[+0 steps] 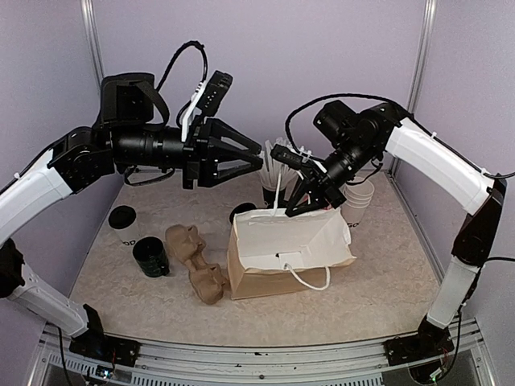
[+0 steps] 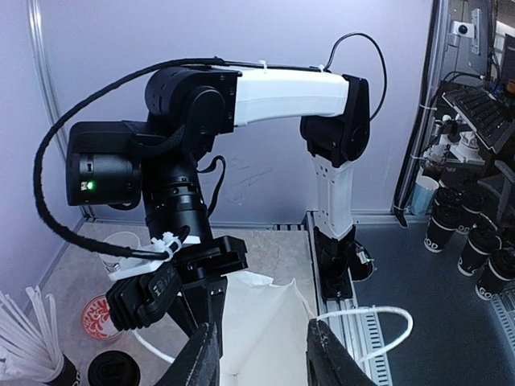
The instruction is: Pack the takeout coffee
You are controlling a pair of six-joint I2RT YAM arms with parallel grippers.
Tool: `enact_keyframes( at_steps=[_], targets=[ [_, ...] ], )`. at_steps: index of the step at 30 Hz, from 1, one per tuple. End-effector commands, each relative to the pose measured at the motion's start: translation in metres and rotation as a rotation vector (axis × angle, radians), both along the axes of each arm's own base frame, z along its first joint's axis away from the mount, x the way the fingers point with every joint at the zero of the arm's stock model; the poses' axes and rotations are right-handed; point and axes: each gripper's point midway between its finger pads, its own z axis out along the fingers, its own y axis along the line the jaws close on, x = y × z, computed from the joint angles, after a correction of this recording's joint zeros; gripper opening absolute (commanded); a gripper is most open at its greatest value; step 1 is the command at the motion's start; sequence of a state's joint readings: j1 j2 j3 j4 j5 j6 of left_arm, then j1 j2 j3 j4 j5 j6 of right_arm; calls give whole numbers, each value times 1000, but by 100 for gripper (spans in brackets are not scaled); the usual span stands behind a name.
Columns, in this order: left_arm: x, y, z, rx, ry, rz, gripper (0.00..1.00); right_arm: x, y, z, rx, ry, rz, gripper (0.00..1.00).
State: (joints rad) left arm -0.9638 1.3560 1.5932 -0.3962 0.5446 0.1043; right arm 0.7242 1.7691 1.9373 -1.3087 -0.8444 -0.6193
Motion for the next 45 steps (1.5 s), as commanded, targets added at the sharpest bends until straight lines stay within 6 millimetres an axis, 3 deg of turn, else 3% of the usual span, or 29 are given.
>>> enact_keyframes(
  at_steps=[1, 6, 12, 14, 19, 25, 26, 27, 28, 37, 41, 45],
  targets=[
    [13, -4, -11, 64, -48, 69, 37, 7, 5, -3, -17, 0, -20, 0],
    [65, 22, -61, 203, 1, 369, 41, 17, 2, -16, -65, -42, -47, 0],
    [110, 74, -89, 303, 145, 733, 53, 30, -12, -6, -56, -79, -77, 0],
    [128, 97, -109, 317, 230, 860, 57, 32, -21, -2, -49, -83, -83, 0],
    [145, 136, -179, 399, 457, 1013, 60, 33, -43, 0, -64, -98, -103, 0],
    [131, 148, -266, 628, 643, 1087, 67, 29, -59, 3, -76, -135, -121, 0],
    [127, 148, -275, 652, 659, 1085, 70, 28, -59, 4, -72, -137, -118, 0],
    [124, 148, -284, 674, 675, 1088, 82, 27, -59, 5, -65, -139, -114, 0],
    [120, 148, -294, 698, 693, 1088, 84, 27, -58, 6, -58, -134, -110, 0],
    [77, 141, -365, 881, 836, 1034, 86, 30, -52, 4, -28, -126, -90, 10],
    [55, 129, -386, 942, 871, 972, 93, 31, -52, 5, -25, -136, -90, 12],
    [45, 130, -400, 1001, 877, 979, 92, 32, -52, 5, -23, -140, -88, 13]
  ],
)
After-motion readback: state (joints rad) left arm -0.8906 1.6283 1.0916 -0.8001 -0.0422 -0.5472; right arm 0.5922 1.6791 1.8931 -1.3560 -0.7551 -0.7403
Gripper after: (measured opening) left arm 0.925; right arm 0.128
